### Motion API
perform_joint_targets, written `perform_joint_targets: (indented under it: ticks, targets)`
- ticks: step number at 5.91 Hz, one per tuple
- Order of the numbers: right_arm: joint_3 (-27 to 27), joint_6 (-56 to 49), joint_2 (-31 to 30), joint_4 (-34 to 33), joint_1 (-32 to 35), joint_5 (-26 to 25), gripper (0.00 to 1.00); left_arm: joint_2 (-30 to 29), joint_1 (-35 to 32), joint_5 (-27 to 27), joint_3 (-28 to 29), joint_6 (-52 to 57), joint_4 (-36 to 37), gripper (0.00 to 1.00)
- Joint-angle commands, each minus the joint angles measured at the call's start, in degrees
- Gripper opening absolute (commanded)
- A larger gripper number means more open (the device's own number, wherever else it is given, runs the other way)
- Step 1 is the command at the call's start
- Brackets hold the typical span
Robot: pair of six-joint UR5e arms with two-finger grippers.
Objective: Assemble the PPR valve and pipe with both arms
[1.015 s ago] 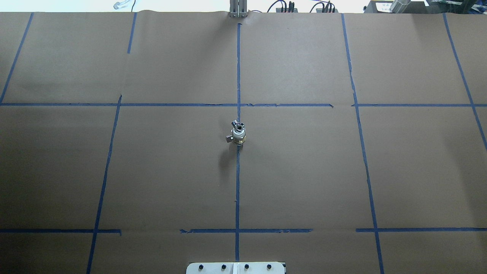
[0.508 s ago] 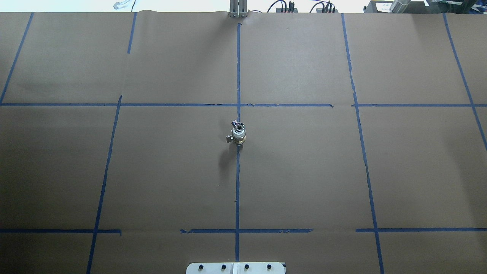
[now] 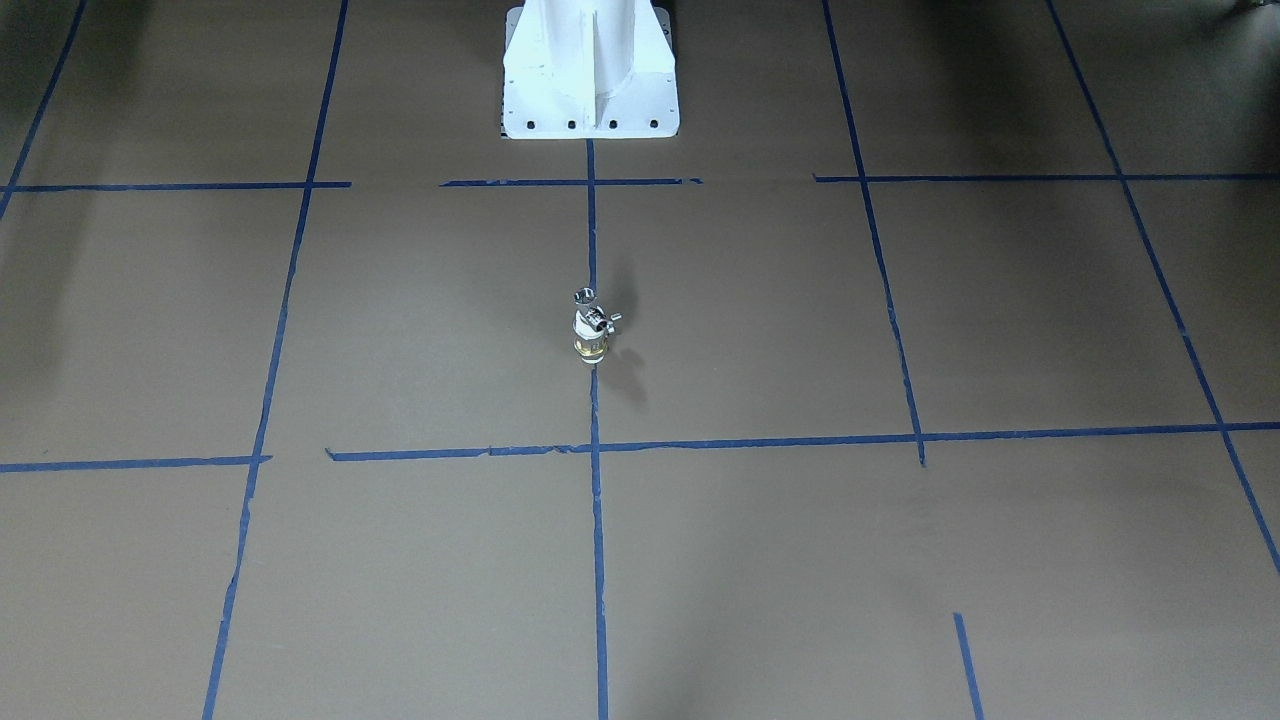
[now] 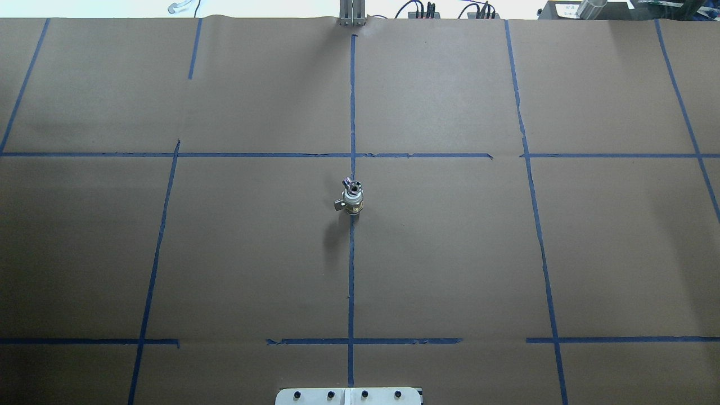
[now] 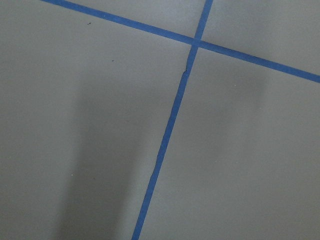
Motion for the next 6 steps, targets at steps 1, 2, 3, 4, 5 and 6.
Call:
perform_joint_targets:
  ticks: [1,2,3,4,5,6]
  targets:
    - [0.08,0.23,0.03,-0.07,0.0,0.11,1.0,0.23,-0.04,-0.49,-0.23,0.05,-0.69,1.0]
    - [-0.01,0.23,-0.23,0.02,0.0,0.11,1.0,0.49,0.05,-0.06,-1.28,0.14,-0.6,1.0]
    - [-0.1,0.14,-0.41,0.11,0.0,0.03,1.0,-0.11,0.14,-0.32,-1.12,-0.21,0.18,1.0]
    - [-0.19,0.14,-0.5,0.19,0.0,-0.06,1.0,1.19,0.14,-0.06,-0.68,0.13,-0.51,1.0]
    - [-0.19,0.14,-0.5,0.19,0.0,-0.24,1.0,1.55,-0.04,0.03,-0.94,0.14,-0.08,1.0]
    - [-0.1,0.14,-0.59,0.19,0.0,-0.15,1.0,1.29,0.05,0.12,-0.68,0.05,0.62,1.0]
